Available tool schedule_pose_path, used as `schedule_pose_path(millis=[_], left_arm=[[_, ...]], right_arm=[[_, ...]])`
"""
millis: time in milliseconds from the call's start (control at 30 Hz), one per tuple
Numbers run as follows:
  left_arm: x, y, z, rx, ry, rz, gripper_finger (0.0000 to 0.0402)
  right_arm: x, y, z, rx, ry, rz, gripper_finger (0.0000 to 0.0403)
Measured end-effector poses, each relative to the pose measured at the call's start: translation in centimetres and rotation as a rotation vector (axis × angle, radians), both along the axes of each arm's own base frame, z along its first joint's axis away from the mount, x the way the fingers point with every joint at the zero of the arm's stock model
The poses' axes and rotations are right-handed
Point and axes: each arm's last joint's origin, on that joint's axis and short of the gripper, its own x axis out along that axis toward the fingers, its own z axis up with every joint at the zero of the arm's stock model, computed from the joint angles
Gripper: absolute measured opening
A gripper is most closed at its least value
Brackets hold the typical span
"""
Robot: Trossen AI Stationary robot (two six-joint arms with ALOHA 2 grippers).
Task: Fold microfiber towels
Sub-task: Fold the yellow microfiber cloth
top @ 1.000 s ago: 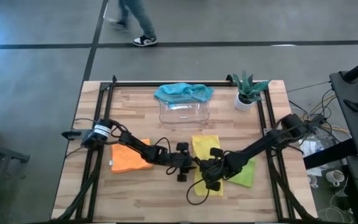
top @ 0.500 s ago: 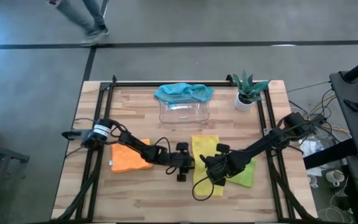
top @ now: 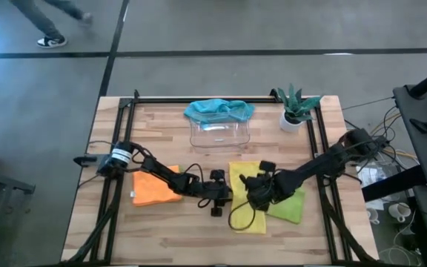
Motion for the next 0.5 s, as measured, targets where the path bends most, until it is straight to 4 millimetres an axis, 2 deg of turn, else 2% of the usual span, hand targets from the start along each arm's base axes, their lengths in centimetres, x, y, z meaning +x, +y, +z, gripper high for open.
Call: schedule_pose_path(millis=[267,400,500], left_arm=[[0.0,0.0,0.0,-0.001,0.000,-0.003,0.0139],[0.0,0.0,0.0,-0.002,0.001,-0.003,0.0139],[0.0,0.0,0.0,-0.002,0.001,-0.004,0.0139]], right_arm=[[-0.3,-5.5,-3.0,0.026,0.020,-0.134,0.0070],[-1.1,-7.3,-3.9,0.027,0.046,-0.239,0.0068],[-1.3,-7.8,-3.8,0.041,0.038,-0.290,0.0067]])
